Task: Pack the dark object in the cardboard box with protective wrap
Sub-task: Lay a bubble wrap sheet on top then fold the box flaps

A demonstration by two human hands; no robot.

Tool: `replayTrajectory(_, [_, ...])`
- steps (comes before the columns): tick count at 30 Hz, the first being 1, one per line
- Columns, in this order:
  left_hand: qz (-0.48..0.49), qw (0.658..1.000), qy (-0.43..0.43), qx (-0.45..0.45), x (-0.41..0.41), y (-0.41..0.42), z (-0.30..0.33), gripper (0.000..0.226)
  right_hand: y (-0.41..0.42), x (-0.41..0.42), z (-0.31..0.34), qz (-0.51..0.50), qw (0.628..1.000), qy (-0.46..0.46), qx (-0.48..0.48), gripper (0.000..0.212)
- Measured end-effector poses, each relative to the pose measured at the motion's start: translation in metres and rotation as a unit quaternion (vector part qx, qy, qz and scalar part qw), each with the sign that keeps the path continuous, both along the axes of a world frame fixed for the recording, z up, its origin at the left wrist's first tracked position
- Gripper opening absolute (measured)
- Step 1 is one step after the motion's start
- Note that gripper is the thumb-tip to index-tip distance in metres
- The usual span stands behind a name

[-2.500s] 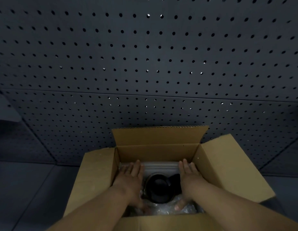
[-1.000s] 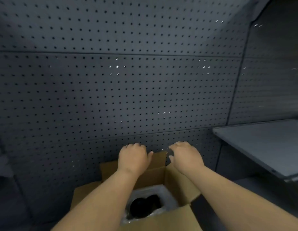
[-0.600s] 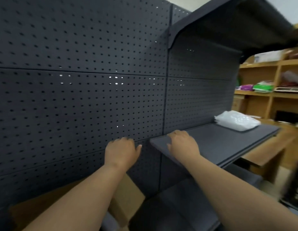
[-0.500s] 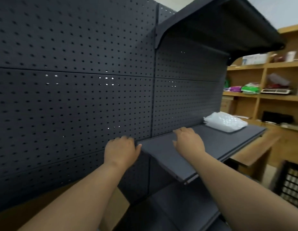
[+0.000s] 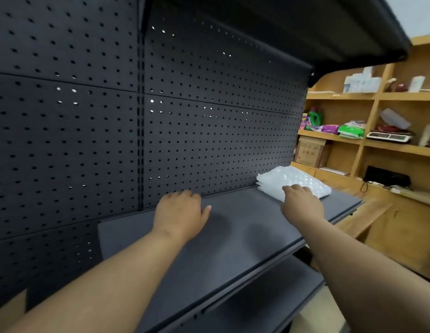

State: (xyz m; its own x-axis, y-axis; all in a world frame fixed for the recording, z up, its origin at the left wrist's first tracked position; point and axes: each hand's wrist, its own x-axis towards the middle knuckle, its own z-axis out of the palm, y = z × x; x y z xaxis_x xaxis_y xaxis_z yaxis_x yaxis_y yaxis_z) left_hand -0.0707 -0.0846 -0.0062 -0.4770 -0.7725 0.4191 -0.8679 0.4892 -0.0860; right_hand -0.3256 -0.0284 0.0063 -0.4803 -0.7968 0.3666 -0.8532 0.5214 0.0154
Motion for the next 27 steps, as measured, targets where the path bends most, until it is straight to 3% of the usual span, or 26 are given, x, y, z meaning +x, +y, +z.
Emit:
replayTrajectory(6, [-0.004,1.000,-0.021,0.018,-0.043,-0.014,-0.011,0.050,-0.021,-0.045,-0.016,-0.007,0.999,-0.029,0.013,0.043])
replayTrajectory(27, [-0.024,0.999,-0.026,0.014,-0.082,-0.044,-0.012,0.051,-0.037,-0.090,-0.025,-0.033,0.998,-0.050,0.006,0.048])
